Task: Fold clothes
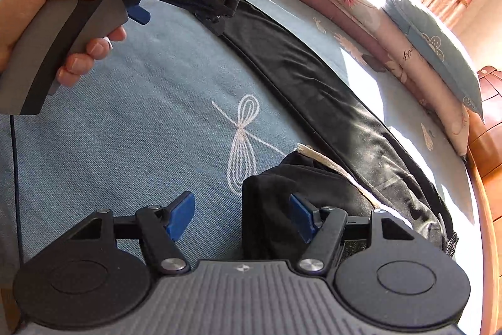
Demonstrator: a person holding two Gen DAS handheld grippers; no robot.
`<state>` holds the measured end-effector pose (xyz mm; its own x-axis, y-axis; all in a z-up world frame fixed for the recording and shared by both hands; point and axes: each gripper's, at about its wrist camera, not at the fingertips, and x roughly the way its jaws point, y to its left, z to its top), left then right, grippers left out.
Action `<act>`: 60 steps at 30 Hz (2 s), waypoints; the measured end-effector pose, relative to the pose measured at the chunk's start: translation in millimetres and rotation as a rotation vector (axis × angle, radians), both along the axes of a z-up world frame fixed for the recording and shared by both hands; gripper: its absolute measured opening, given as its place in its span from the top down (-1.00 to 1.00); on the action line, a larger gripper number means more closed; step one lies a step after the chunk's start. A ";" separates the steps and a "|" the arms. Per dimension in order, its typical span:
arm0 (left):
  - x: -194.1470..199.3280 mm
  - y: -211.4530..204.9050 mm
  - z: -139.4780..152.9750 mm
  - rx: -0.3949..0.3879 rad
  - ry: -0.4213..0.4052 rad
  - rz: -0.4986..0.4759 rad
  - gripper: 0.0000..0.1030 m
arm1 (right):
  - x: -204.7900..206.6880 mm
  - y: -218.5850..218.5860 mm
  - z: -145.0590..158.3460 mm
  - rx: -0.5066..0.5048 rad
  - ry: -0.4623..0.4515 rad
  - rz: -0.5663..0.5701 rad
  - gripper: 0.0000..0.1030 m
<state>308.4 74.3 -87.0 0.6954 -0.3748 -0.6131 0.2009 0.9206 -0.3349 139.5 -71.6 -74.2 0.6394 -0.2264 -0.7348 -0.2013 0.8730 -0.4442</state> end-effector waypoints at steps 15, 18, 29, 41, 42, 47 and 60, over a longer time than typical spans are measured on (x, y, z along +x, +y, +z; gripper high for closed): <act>0.9 -9.0 -2.9 0.050 -0.003 -0.012 -0.98 | -14.6 -41.9 16.3 -0.051 -0.061 -0.088 0.69; 1.7 -10.1 -4.6 0.057 0.004 -0.005 -0.98 | -22.3 -66.1 31.7 -0.084 -0.103 -0.158 0.69; 2.5 -12.6 -7.1 0.065 0.007 -0.014 -0.98 | -56.0 -154.7 40.5 -0.014 -0.120 -0.435 0.65; -1.6 -20.4 -8.6 0.088 0.002 -0.048 -0.98 | -15.2 -30.9 1.3 0.073 -0.063 -0.055 -0.30; -1.6 -20.1 -8.9 0.089 0.002 -0.050 -0.98 | -10.2 -27.1 -4.8 0.028 -0.073 -0.061 -0.30; -0.6 -18.5 -9.4 0.089 0.004 -0.041 -0.98 | 3.0 -29.1 -24.8 -0.109 -0.060 -0.068 0.51; -3.4 -24.6 -10.0 0.108 -0.001 -0.059 -0.98 | -31.7 -123.7 13.2 -0.156 -0.138 -0.273 0.76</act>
<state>305.0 49.7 -97.0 0.6748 -0.3464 -0.6516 0.2558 0.9380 -0.2338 107.8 -195.3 -61.0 0.6305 -0.5057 -0.5889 0.1018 0.8060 -0.5832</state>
